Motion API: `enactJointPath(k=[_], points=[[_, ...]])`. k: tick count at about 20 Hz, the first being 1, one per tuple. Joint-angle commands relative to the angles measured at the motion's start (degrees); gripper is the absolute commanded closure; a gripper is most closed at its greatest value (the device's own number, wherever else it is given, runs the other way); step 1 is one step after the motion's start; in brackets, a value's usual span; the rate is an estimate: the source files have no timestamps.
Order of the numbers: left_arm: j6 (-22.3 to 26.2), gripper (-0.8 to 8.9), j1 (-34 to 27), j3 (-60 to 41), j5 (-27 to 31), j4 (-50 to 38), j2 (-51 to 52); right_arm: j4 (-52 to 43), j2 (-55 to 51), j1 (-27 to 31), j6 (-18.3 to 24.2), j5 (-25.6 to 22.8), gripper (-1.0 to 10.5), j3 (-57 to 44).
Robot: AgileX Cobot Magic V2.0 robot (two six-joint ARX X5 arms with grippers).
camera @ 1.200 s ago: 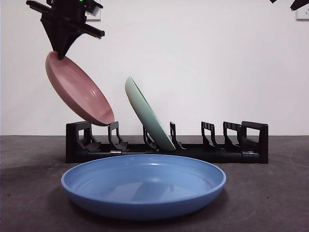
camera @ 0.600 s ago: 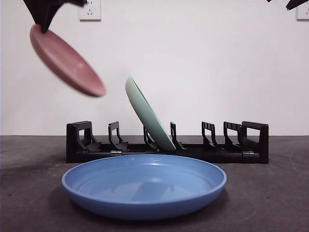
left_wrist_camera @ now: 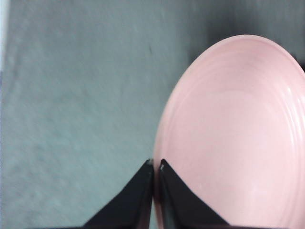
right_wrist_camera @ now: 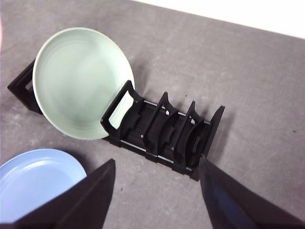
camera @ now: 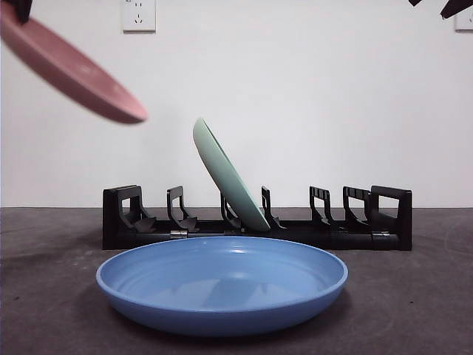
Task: Place the plate
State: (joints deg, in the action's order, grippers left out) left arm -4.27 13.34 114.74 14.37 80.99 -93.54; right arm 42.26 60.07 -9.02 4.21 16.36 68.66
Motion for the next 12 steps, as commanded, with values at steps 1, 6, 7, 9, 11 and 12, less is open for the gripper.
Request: enactJointPath(k=[1, 6, 7, 9, 11, 12], points=[[-0.46, 8.06, 0.33, -6.08, -4.92, -3.30, 5.29, -0.07, 0.46, -0.24, -0.61, -0.11, 6.7, 0.90], [-1.31, 8.06, 1.16, -23.43, -9.94, -8.94, 19.26, 0.04, 0.46, -0.24, -0.61, -0.09, 6.7, 0.90], [-1.20, 8.06, 1.16, -26.53, -9.94, -9.60, 21.90, 0.04, 0.46, -0.24, -0.61, -0.11, 6.7, 0.90], [-1.16, 8.06, 1.14, -32.92, -10.58, -11.72, 27.52, 0.24, 0.46, -0.24, -0.61, -0.11, 6.7, 0.90], [-1.66, 8.06, 1.14, -39.36, -14.78, -13.64, 33.14, 0.31, 0.46, -0.24, -0.63, -0.11, 6.7, 0.90], [-2.54, 8.06, 1.14, -42.47, -16.83, -14.58, 35.56, 0.33, 0.46, -0.24, -0.63, -0.09, 6.7, 0.90]])
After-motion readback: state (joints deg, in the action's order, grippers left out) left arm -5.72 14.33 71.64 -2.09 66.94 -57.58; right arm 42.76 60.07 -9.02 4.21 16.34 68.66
